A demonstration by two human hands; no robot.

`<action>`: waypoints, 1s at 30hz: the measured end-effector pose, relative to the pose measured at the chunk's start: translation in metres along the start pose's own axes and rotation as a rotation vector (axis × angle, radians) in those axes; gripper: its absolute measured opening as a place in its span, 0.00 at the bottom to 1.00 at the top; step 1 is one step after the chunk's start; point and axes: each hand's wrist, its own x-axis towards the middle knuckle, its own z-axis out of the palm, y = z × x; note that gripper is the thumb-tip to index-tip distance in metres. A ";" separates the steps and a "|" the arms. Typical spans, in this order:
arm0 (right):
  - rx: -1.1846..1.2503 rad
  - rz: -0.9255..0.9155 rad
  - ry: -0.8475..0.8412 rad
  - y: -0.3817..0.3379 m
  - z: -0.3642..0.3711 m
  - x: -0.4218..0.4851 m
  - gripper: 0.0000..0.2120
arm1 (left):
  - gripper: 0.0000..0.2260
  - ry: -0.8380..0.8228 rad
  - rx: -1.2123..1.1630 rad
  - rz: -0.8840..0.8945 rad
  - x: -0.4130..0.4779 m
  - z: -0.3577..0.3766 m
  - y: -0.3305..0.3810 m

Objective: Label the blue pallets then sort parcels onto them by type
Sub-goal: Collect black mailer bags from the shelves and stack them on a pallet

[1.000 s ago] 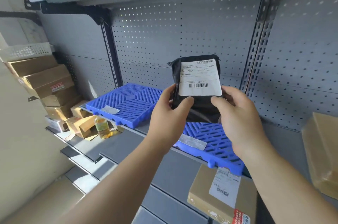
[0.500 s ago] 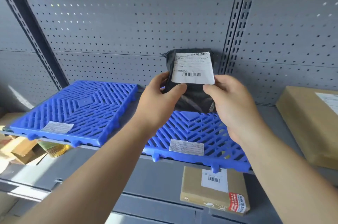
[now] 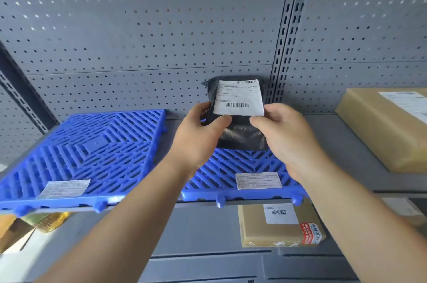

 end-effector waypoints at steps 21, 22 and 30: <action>-0.207 0.057 -0.124 0.017 0.031 -0.010 0.06 | 0.23 0.053 0.124 -0.078 -0.013 -0.017 -0.027; -0.214 0.051 -0.125 0.017 0.031 -0.011 0.06 | 0.23 0.051 0.135 -0.074 -0.013 -0.018 -0.027; -0.304 -0.004 -0.095 0.012 0.028 -0.011 0.25 | 0.30 0.033 0.274 -0.007 -0.016 -0.021 -0.019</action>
